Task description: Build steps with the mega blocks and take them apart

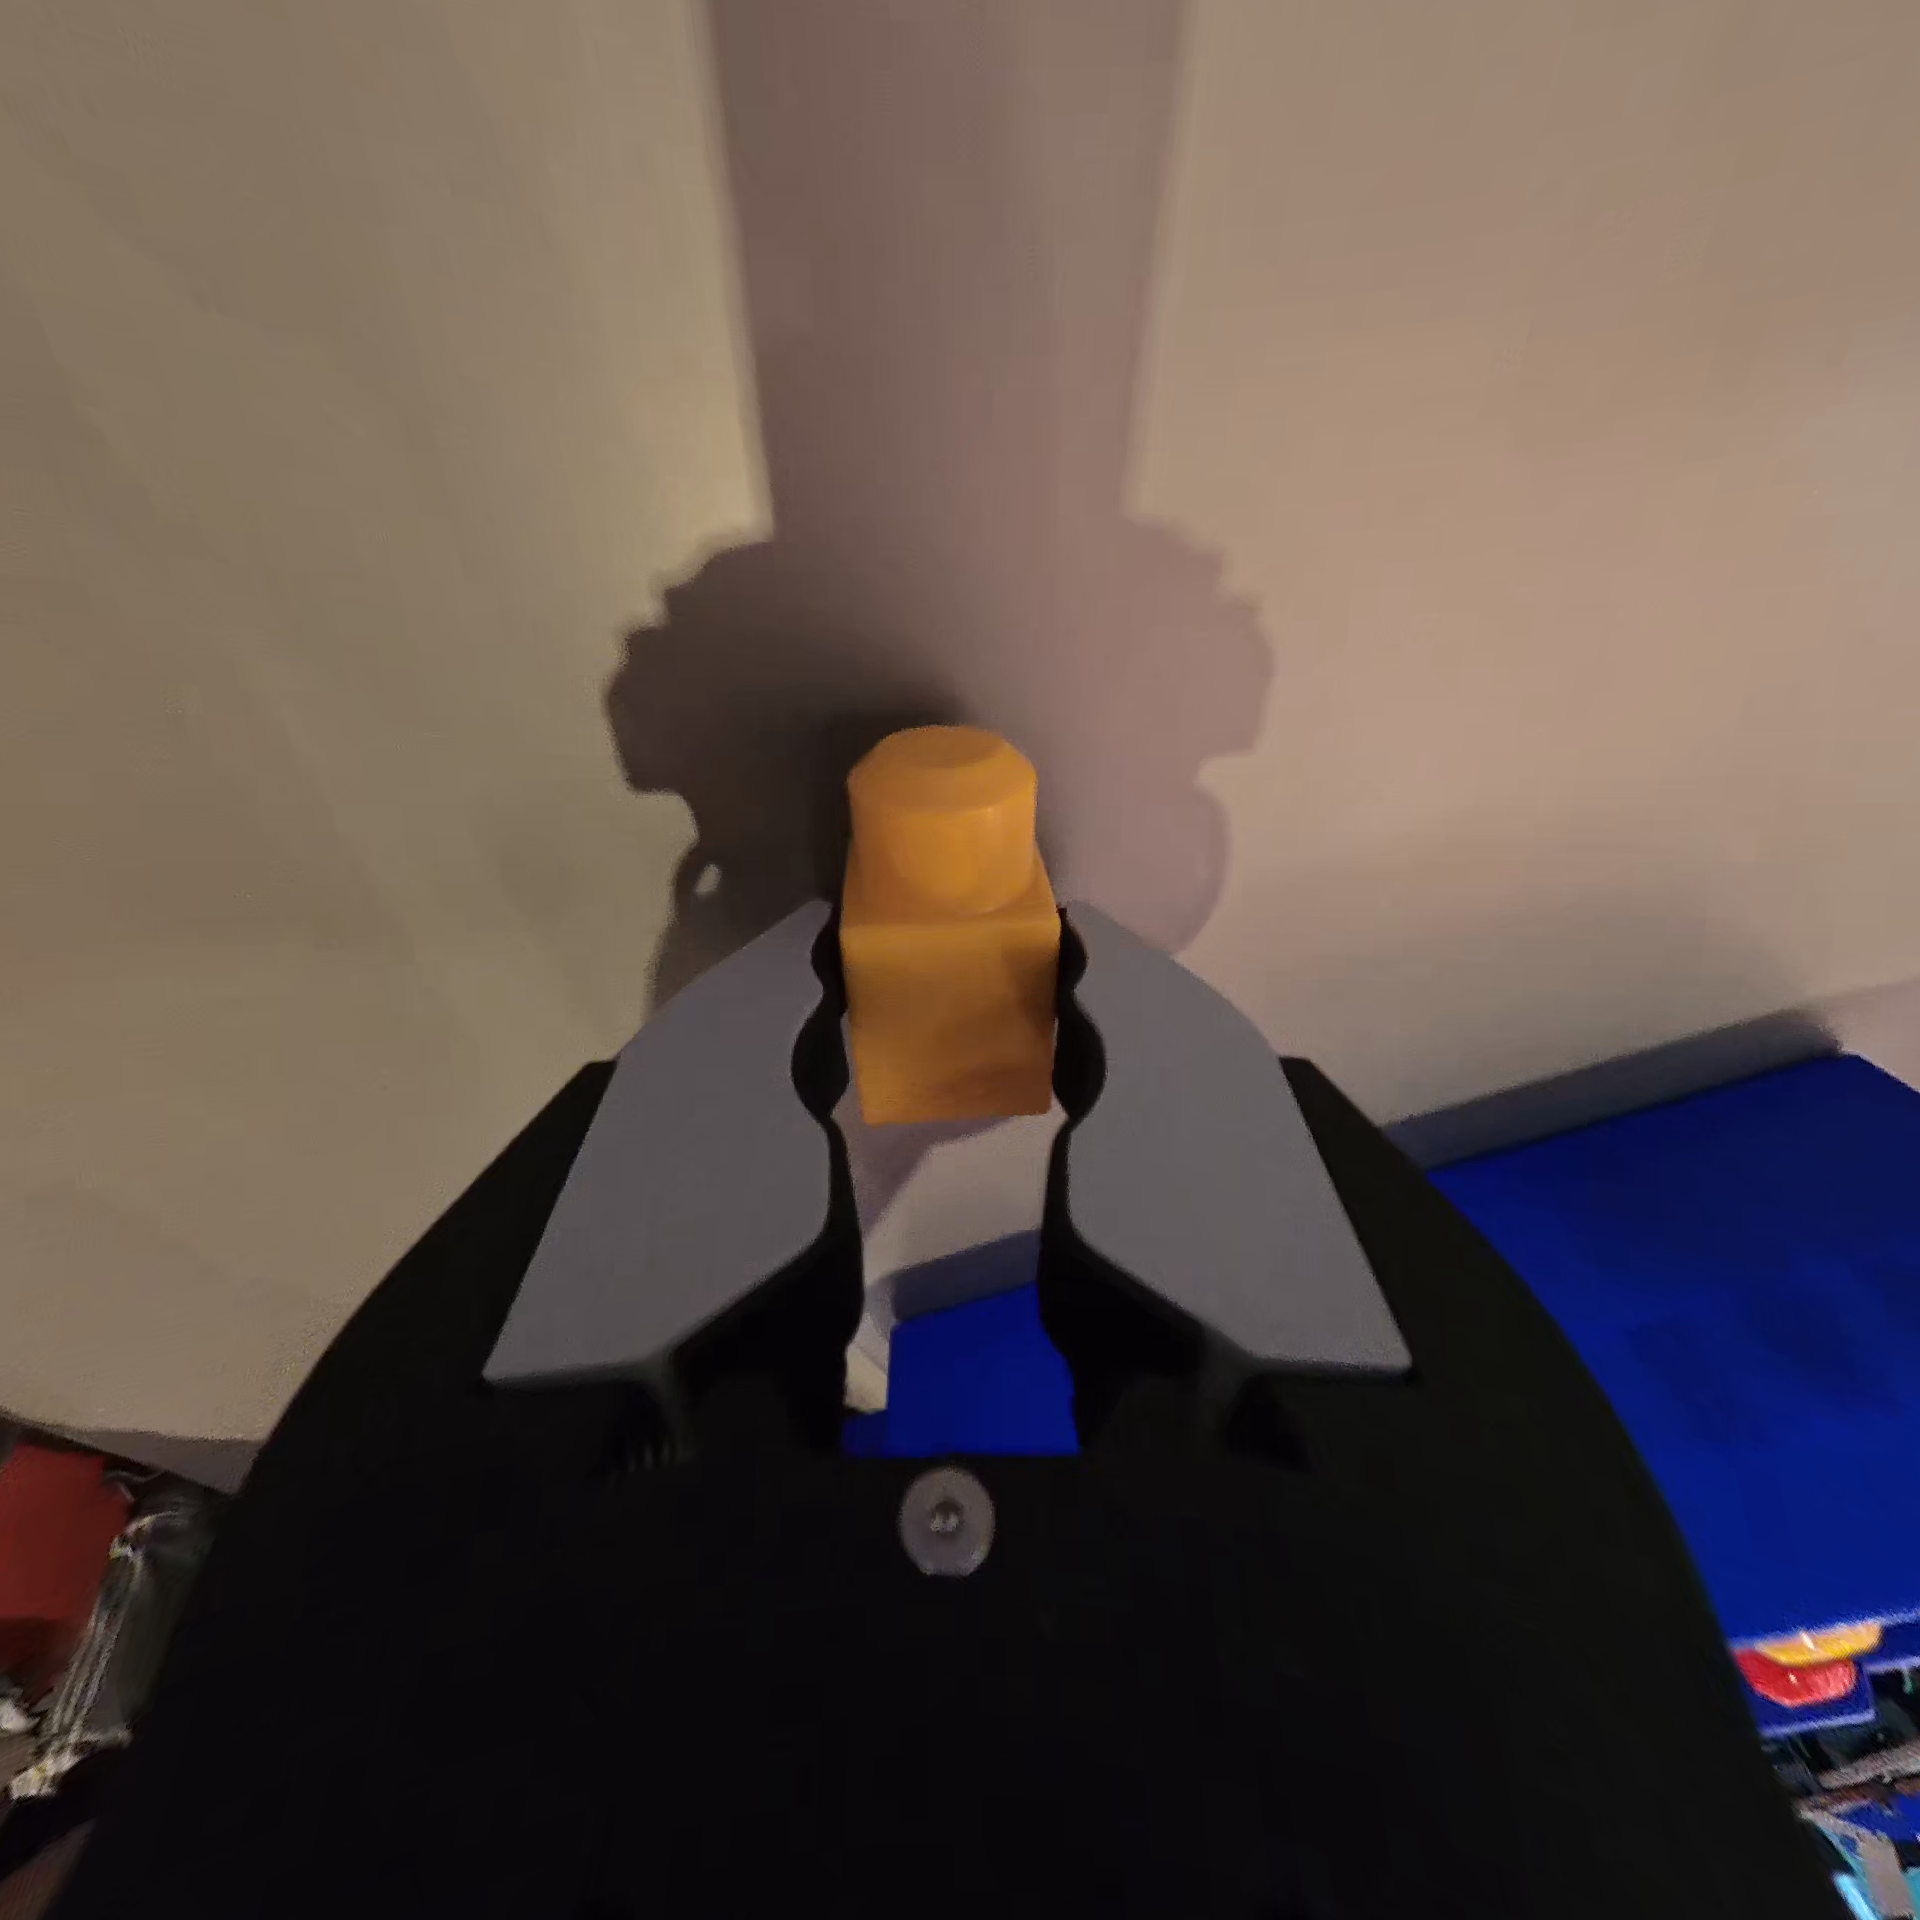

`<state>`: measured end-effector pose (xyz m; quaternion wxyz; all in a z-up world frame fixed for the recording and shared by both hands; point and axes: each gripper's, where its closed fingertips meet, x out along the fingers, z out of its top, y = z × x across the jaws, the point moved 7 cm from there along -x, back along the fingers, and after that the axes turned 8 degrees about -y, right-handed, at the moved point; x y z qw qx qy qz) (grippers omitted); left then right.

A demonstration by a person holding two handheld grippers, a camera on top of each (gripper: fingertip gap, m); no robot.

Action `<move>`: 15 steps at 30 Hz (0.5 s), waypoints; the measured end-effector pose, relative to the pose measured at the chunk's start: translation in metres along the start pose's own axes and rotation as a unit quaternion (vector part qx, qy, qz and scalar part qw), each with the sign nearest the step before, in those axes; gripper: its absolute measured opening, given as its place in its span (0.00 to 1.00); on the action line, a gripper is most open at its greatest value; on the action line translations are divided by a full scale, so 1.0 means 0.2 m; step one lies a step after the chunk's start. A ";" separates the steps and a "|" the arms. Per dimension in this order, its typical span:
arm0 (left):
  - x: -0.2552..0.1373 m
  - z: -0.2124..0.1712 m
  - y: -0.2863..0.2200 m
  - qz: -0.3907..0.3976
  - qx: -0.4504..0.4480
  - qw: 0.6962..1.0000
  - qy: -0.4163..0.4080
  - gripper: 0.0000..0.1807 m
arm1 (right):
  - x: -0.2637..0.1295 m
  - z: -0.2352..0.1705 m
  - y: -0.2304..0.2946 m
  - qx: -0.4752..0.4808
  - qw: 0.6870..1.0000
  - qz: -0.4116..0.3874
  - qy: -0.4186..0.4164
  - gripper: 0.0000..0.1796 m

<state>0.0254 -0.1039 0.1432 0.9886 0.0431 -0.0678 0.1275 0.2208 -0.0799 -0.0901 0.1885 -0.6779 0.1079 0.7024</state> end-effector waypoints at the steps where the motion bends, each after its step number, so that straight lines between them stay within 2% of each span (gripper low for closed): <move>1: 0.00 0.00 0.00 0.001 -0.004 1.000 0.000 0.20 | -0.02 -0.01 -0.02 0.010 1.000 -0.001 -0.005 0.21; 5: 0.01 -0.03 0.02 0.002 -0.018 1.000 0.002 0.20 | -0.19 -0.05 -0.17 0.076 0.992 -0.009 -0.099 0.21; 8: 0.04 -0.07 0.03 -0.021 -0.048 0.999 -0.001 0.20 | -0.41 -0.06 -0.26 0.120 0.962 0.016 -0.247 0.21; 11: 0.09 -0.13 0.03 -0.043 -0.083 0.996 0.003 0.20 | -0.65 -0.06 -0.29 0.120 0.902 0.049 -0.412 0.21; 15: 0.19 -0.25 0.02 -0.070 -0.126 0.989 0.022 0.20 | -0.92 -0.09 -0.27 0.077 0.790 0.088 -0.602 0.21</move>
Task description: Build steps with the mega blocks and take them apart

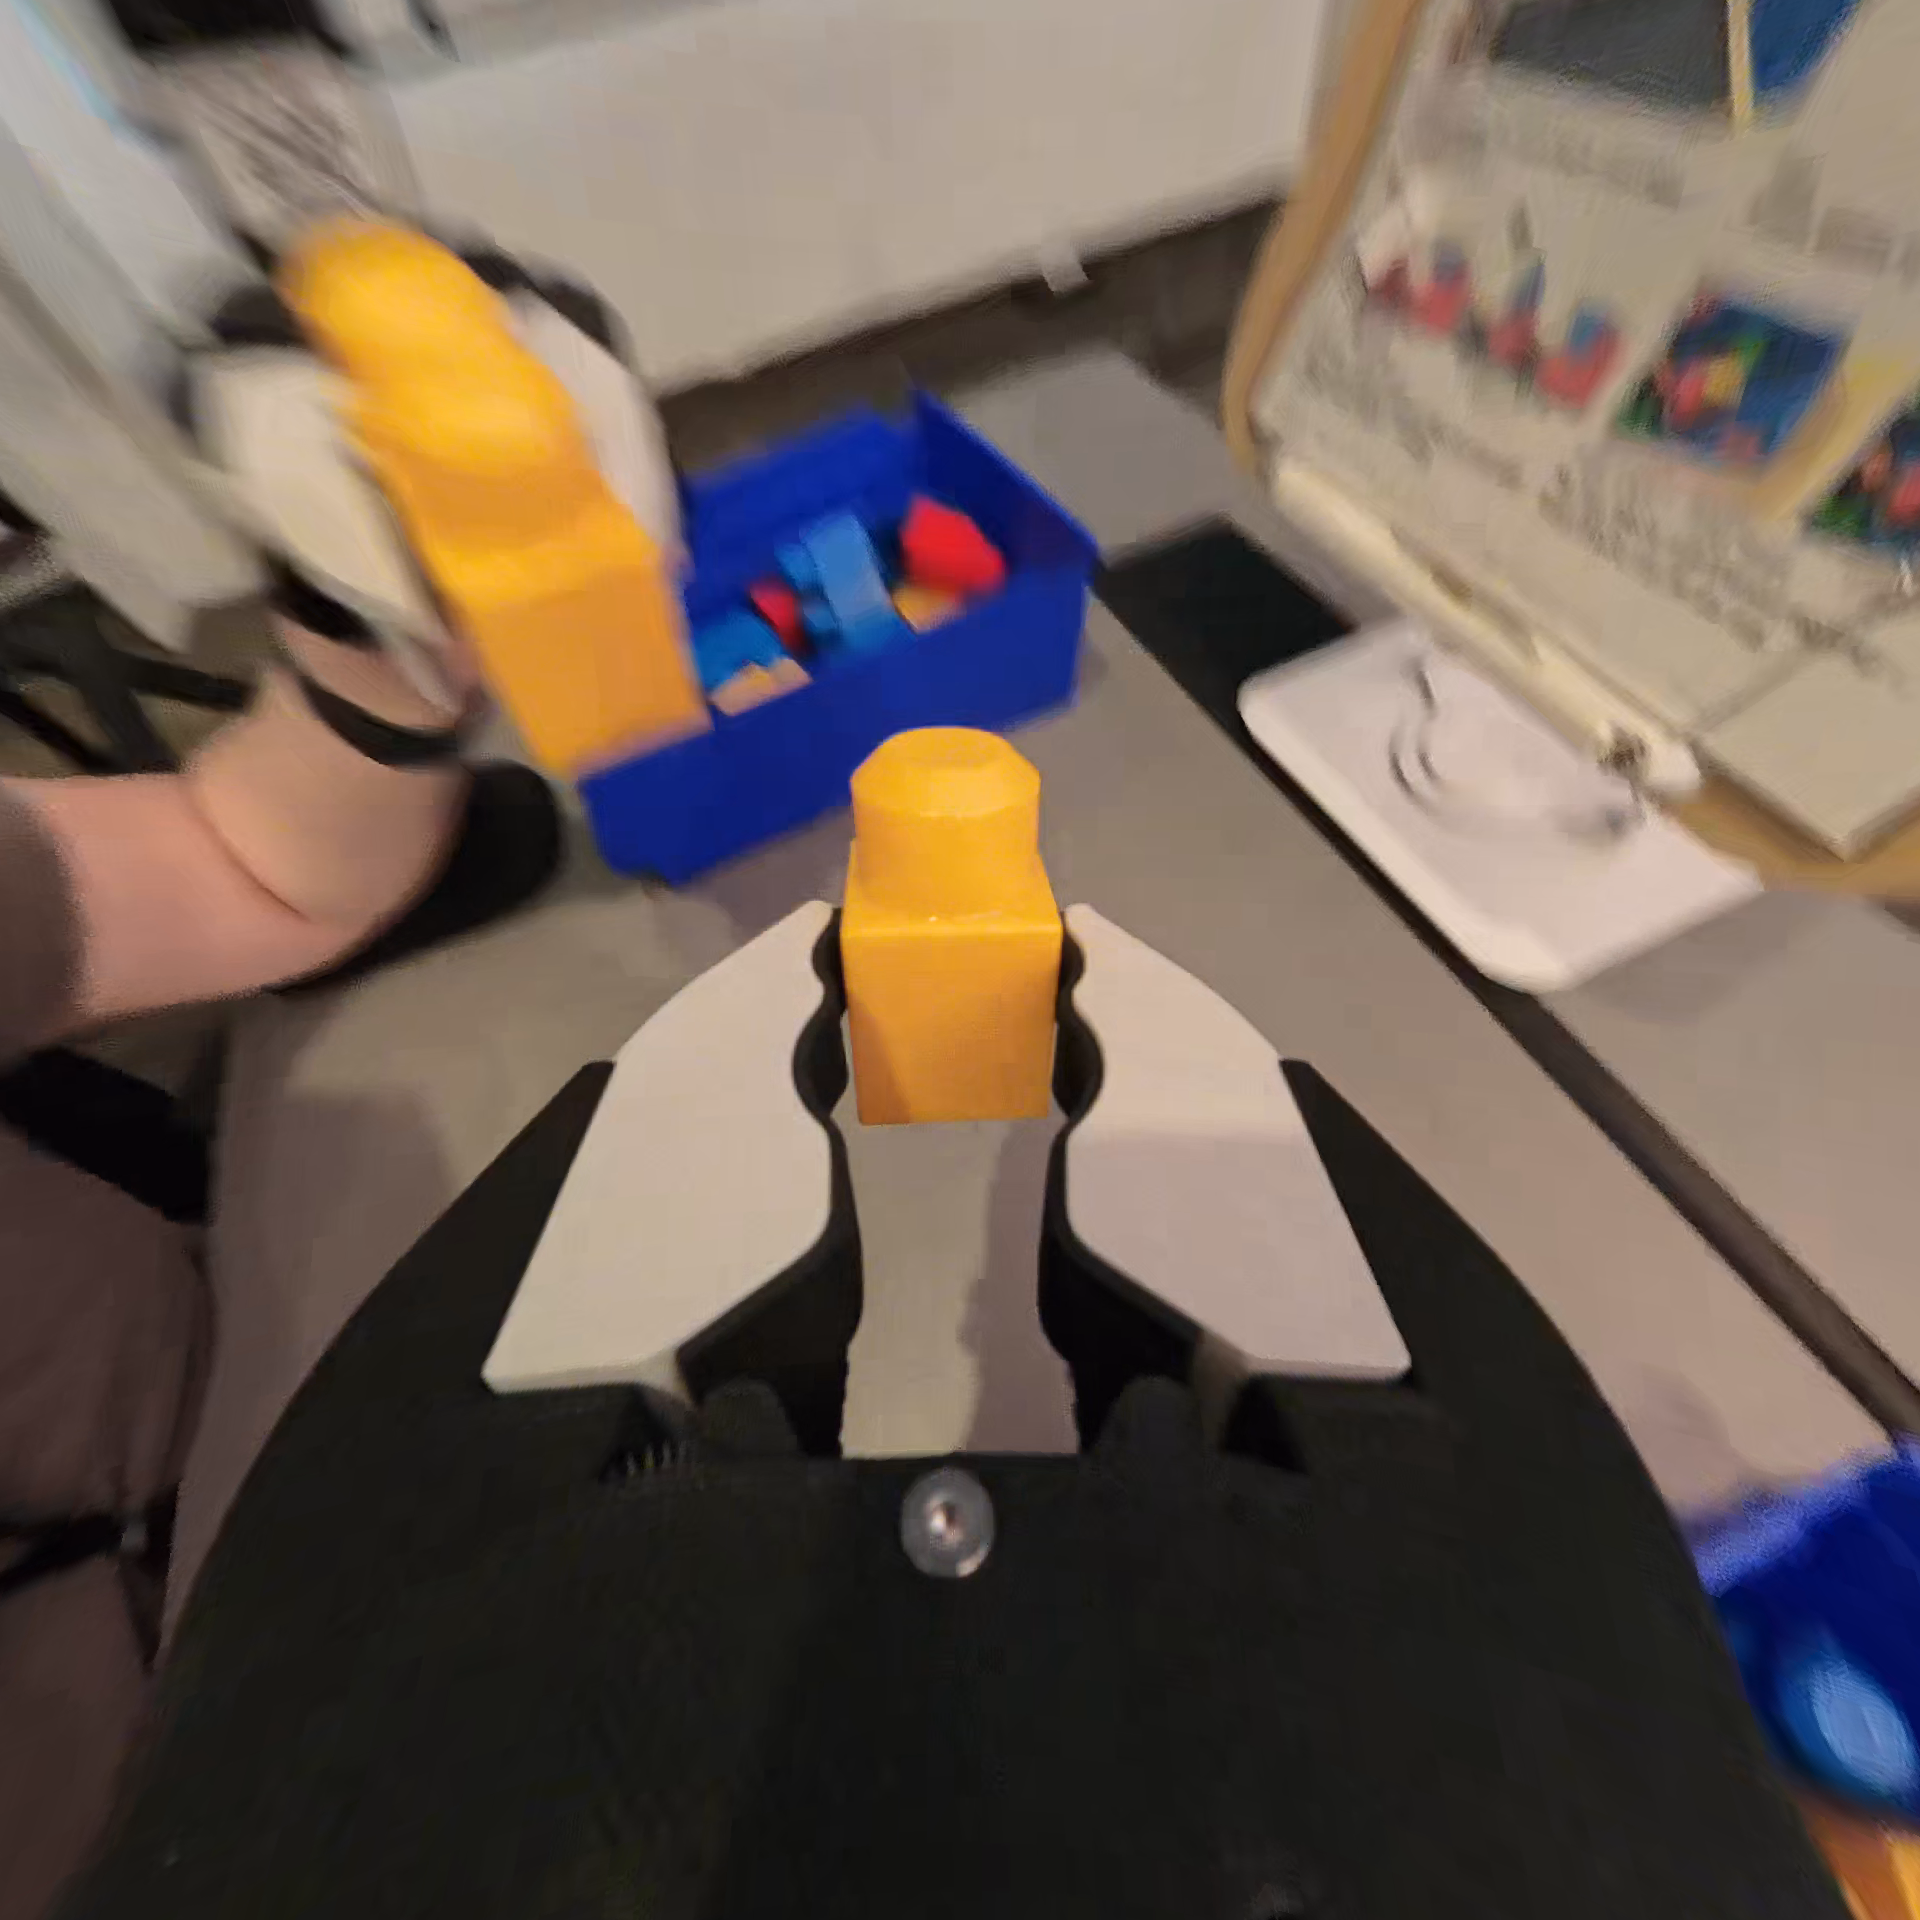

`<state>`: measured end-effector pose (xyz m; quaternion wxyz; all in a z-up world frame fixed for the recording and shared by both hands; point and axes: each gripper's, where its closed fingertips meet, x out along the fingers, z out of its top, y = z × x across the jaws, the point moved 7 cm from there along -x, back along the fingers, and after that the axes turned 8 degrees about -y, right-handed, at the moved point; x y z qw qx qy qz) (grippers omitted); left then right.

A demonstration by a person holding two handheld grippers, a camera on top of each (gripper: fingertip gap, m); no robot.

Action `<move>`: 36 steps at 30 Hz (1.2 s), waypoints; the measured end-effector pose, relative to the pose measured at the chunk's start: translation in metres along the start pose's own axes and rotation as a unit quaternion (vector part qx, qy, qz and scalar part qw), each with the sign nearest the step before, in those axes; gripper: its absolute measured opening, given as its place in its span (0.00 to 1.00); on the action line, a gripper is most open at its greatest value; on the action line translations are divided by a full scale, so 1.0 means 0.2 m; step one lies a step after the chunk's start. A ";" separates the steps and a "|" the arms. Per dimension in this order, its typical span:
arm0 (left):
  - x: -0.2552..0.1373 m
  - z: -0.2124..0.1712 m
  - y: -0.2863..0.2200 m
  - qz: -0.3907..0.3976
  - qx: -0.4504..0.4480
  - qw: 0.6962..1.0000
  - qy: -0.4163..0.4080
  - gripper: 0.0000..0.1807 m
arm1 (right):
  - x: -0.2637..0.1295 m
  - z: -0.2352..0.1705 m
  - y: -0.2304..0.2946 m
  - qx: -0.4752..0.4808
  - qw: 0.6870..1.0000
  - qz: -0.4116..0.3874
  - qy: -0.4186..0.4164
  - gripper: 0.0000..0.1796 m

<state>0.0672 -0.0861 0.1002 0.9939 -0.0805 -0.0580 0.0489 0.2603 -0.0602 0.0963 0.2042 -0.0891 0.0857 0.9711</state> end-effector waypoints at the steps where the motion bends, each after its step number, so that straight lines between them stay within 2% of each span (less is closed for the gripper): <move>1: 0.03 -0.03 0.00 -0.011 -0.014 1.000 0.001 0.20 | -0.02 0.04 0.02 0.004 0.999 0.020 -0.048 0.21; 4: 0.10 -0.11 0.00 -0.041 -0.054 0.998 0.002 0.20 | -0.09 0.12 0.03 0.030 0.985 0.035 -0.165 0.21; 7: 0.14 -0.17 0.01 -0.039 -0.051 0.998 0.011 0.20 | -0.11 0.15 0.06 0.082 0.962 0.117 -0.235 0.21; 10: 0.16 -0.19 0.01 -0.031 -0.049 0.998 0.012 0.20 | -0.05 0.13 0.10 0.131 0.948 0.172 -0.231 0.21; 16: 0.15 -0.17 0.03 -0.026 -0.064 0.998 -0.008 0.20 | 0.09 0.05 0.11 0.118 0.962 0.148 -0.195 0.21; 21: 0.15 -0.18 0.03 -0.024 -0.077 0.997 -0.015 0.20 | 0.10 0.03 0.11 0.128 0.959 0.148 -0.203 0.21; 26: 0.14 -0.16 0.02 -0.059 -0.127 0.990 -0.035 0.20 | 0.11 0.04 0.13 0.129 0.953 0.168 -0.217 0.21; 36: 0.14 -0.16 0.02 -0.029 -0.116 0.992 -0.029 0.20 | 0.11 0.02 0.13 0.137 0.953 0.153 -0.224 0.21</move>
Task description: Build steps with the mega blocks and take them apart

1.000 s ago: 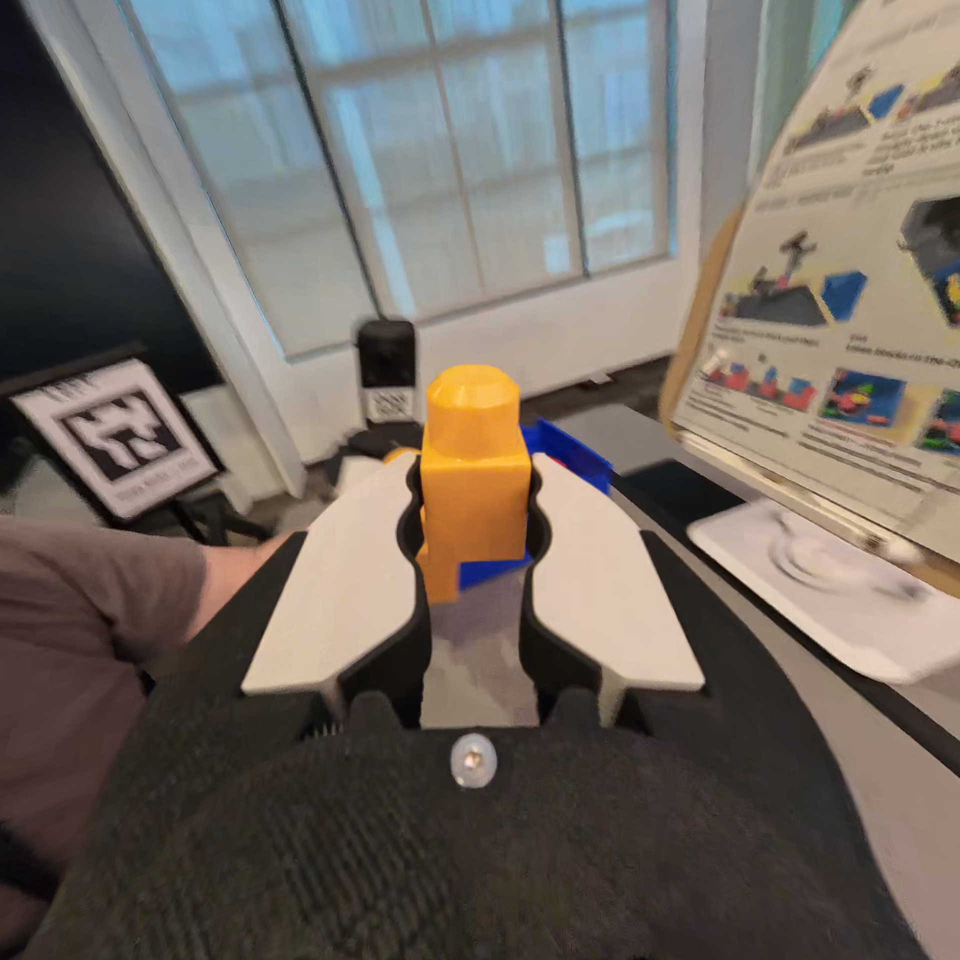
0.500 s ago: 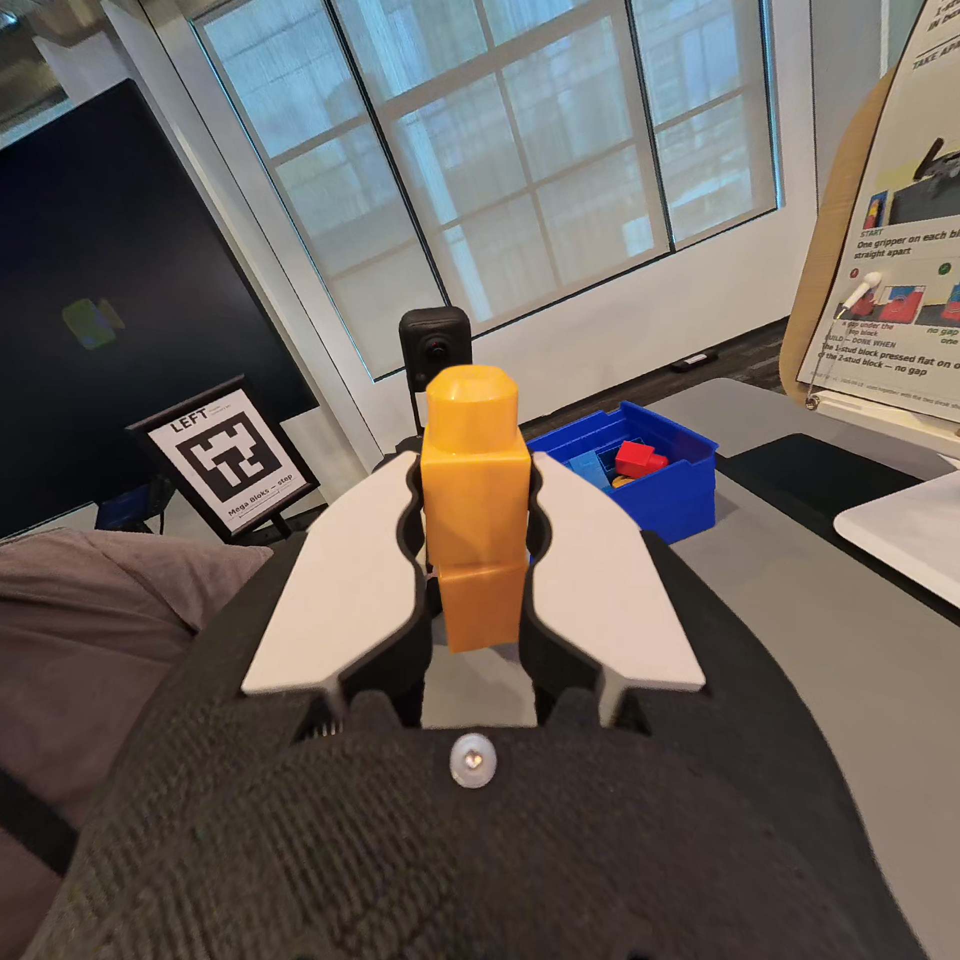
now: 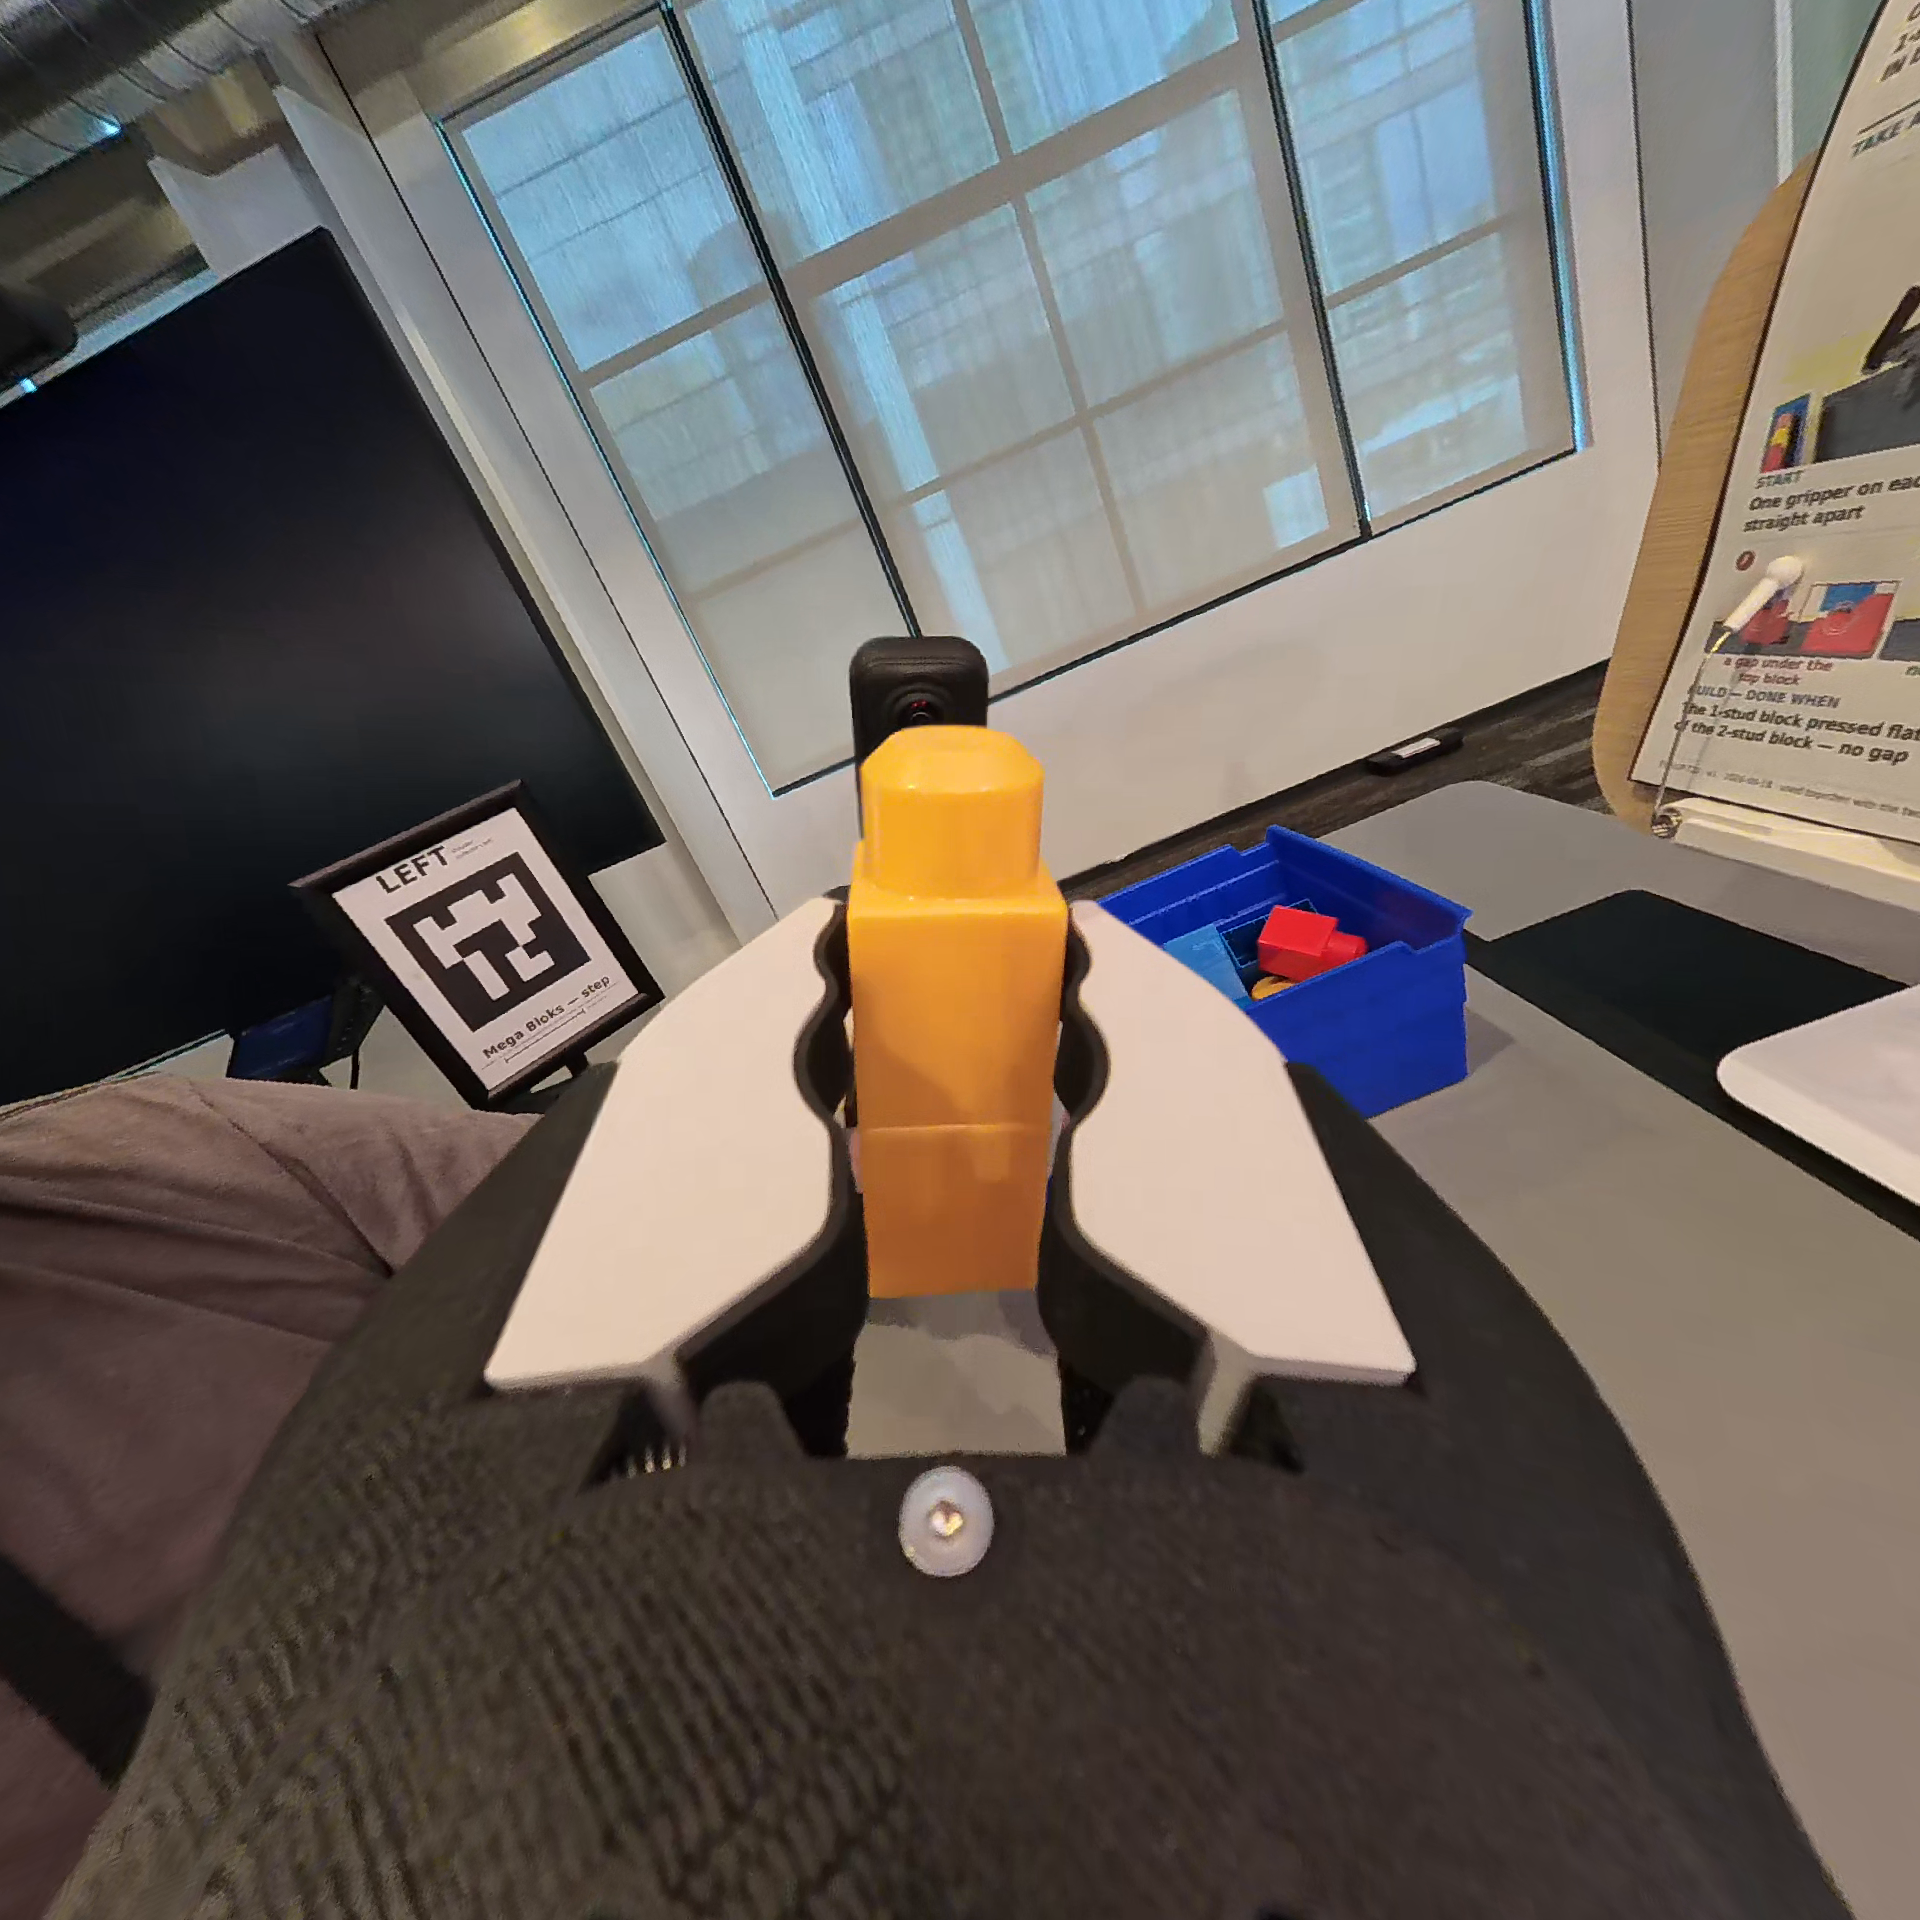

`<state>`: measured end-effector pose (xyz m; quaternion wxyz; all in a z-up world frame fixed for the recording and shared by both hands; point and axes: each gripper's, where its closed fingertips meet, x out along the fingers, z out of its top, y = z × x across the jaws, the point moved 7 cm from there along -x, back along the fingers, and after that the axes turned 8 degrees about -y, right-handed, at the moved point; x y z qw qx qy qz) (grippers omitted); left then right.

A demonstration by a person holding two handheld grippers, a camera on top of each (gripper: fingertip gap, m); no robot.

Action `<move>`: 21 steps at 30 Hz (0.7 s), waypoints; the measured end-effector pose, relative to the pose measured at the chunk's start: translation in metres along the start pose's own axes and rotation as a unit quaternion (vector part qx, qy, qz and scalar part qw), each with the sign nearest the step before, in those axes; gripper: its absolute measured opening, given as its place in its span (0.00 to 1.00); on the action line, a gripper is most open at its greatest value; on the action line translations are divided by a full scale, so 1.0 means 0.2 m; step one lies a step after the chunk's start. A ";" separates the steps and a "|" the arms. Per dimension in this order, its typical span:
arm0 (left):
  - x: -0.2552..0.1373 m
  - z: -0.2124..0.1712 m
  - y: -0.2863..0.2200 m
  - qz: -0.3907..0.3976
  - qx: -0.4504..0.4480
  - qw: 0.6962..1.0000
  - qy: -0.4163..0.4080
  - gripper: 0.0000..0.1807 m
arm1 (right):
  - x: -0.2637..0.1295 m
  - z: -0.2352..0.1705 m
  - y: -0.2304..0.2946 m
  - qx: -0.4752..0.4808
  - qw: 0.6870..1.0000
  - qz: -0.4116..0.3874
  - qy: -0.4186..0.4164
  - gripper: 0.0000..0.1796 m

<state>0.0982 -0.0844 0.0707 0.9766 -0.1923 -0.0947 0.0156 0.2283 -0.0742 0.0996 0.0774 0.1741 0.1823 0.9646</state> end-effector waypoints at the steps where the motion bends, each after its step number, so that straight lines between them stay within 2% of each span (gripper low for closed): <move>1: 0.00 0.00 0.00 0.001 0.002 1.000 0.001 0.20 | 0.00 0.00 0.00 -0.003 1.000 -0.002 -0.002 0.21; 21: 0.00 0.01 0.00 -0.015 0.014 1.000 0.012 0.20 | 0.00 0.03 0.02 -0.025 1.000 0.008 0.001 0.22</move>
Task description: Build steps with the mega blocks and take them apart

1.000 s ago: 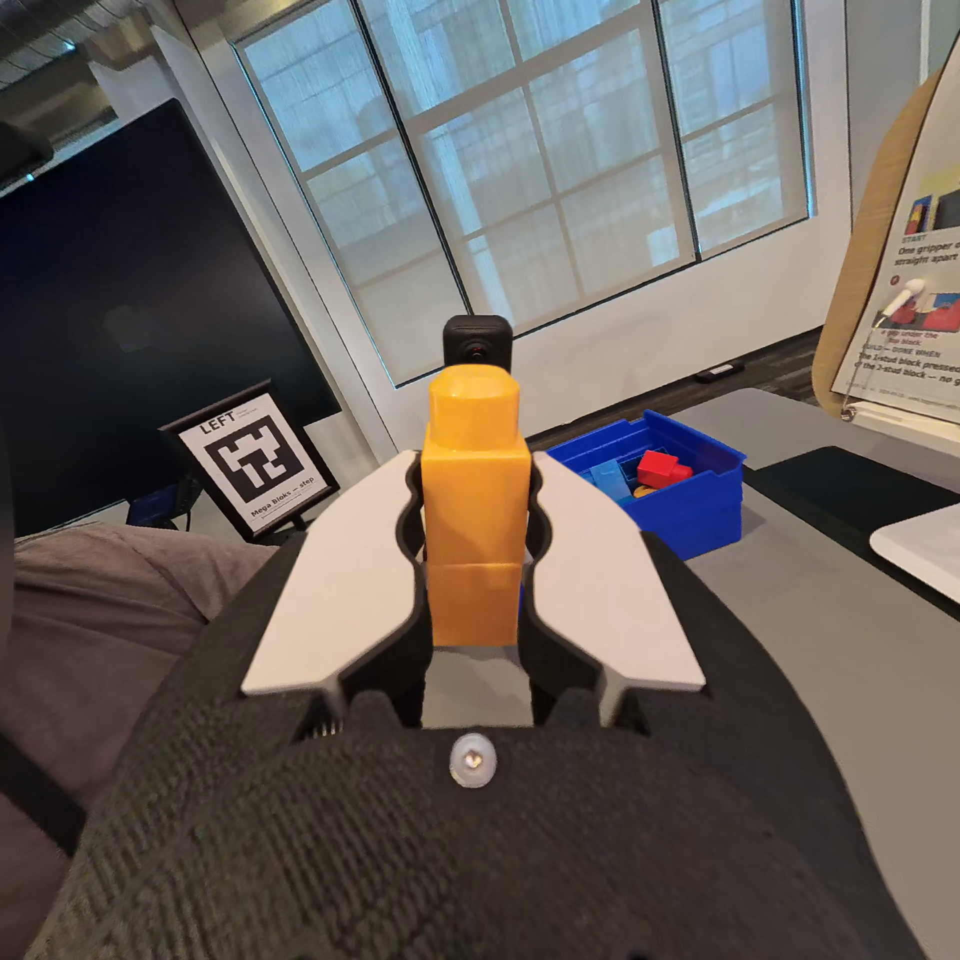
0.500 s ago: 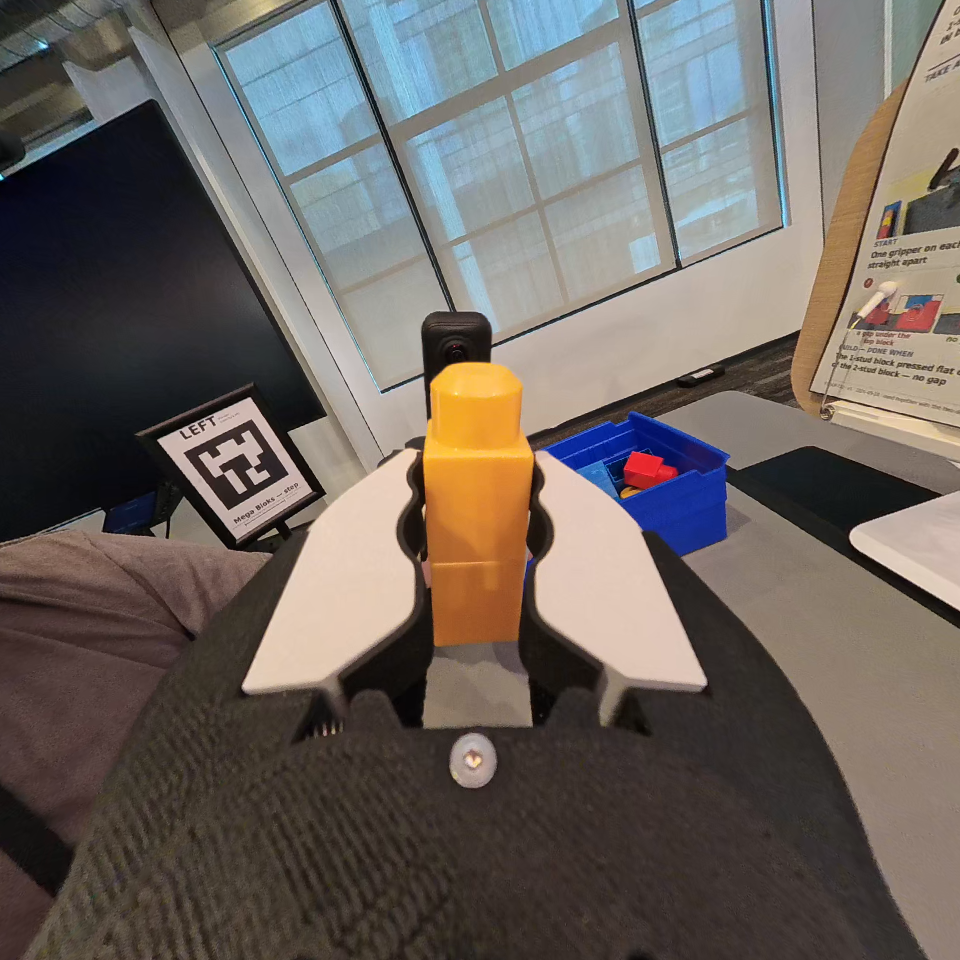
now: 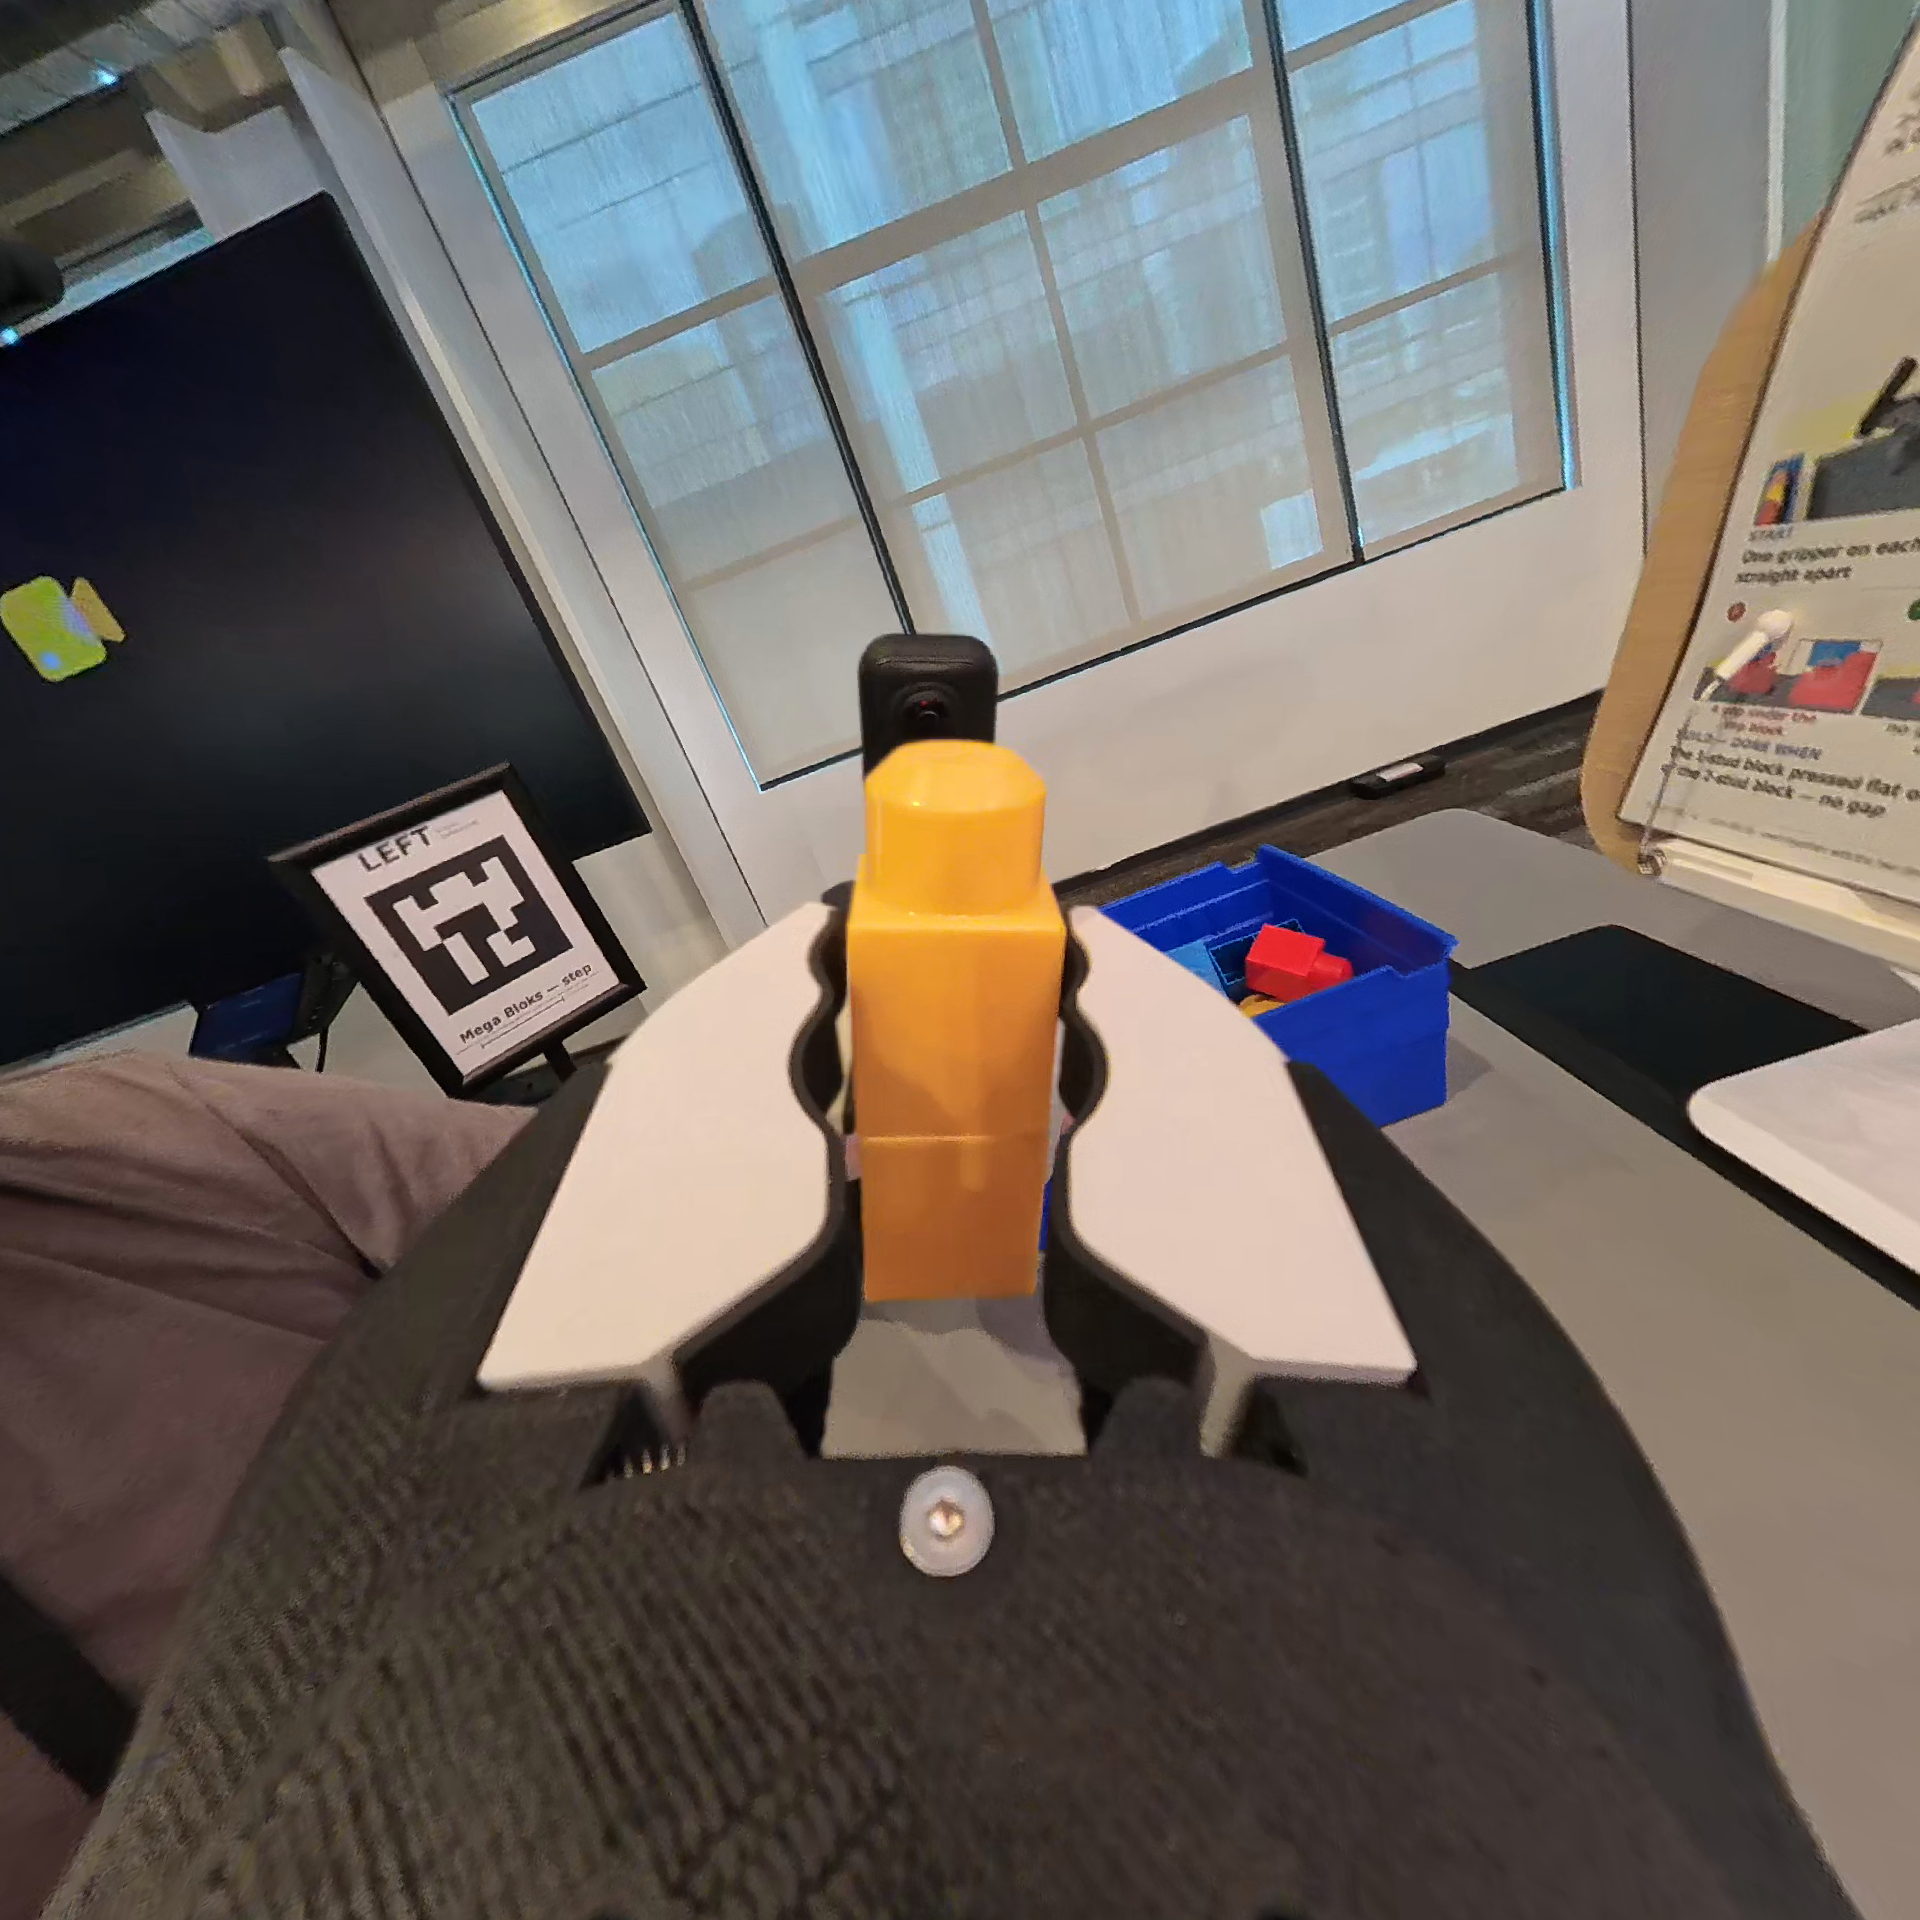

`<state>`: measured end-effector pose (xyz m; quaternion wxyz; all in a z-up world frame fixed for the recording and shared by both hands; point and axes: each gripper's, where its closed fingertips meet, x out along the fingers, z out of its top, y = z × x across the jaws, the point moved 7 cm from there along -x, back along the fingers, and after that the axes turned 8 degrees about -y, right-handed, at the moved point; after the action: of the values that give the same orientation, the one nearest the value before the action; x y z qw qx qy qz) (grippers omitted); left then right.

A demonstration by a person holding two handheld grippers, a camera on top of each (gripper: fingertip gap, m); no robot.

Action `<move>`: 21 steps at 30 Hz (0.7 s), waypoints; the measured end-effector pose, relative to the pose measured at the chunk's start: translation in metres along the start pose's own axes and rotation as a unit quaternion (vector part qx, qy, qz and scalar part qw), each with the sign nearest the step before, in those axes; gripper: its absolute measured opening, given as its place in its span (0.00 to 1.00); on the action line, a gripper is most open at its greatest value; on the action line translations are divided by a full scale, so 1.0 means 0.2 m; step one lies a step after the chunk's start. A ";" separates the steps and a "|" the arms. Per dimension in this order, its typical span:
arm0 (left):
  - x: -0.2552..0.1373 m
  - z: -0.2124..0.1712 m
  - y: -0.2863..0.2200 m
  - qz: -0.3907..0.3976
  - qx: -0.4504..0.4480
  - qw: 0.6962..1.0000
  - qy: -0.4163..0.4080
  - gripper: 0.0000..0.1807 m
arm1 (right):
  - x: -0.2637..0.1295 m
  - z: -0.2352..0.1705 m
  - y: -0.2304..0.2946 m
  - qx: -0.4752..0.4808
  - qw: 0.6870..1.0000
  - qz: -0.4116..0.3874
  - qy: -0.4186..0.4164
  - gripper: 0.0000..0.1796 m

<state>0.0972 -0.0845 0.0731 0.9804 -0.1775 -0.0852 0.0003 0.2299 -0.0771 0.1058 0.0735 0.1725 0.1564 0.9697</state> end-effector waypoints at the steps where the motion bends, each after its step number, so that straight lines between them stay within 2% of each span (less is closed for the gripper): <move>1: 0.00 0.00 0.00 0.006 0.010 1.000 0.004 0.20 | -0.01 0.02 0.01 -0.005 1.000 0.003 0.002 0.27; 2: 0.00 -0.01 0.00 0.008 0.010 1.000 0.011 0.20 | -0.03 0.05 0.01 -0.006 1.000 0.005 0.004 0.32; 7: 0.01 -0.03 0.01 -0.045 -0.109 0.993 0.011 0.20 | -0.15 0.15 -0.03 0.004 0.999 -0.029 0.032 0.31; 13: 0.03 -0.09 0.06 -0.077 -0.228 0.971 -0.006 0.20 | -0.14 0.11 -0.08 0.068 0.995 -0.045 0.059 0.31; 17: 0.03 -0.10 0.07 -0.078 -0.226 0.971 -0.004 0.20 | -0.14 0.10 -0.08 0.066 0.994 -0.055 0.068 0.31; 21: 0.02 -0.09 0.07 -0.039 -0.147 0.988 0.027 0.20 | -0.17 0.11 -0.06 0.054 0.992 -0.058 0.102 0.31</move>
<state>0.1048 -0.0776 0.0533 0.9449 -0.3162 -0.0644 -0.0548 0.2704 -0.0661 0.1116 0.1036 0.0669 0.2247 0.9666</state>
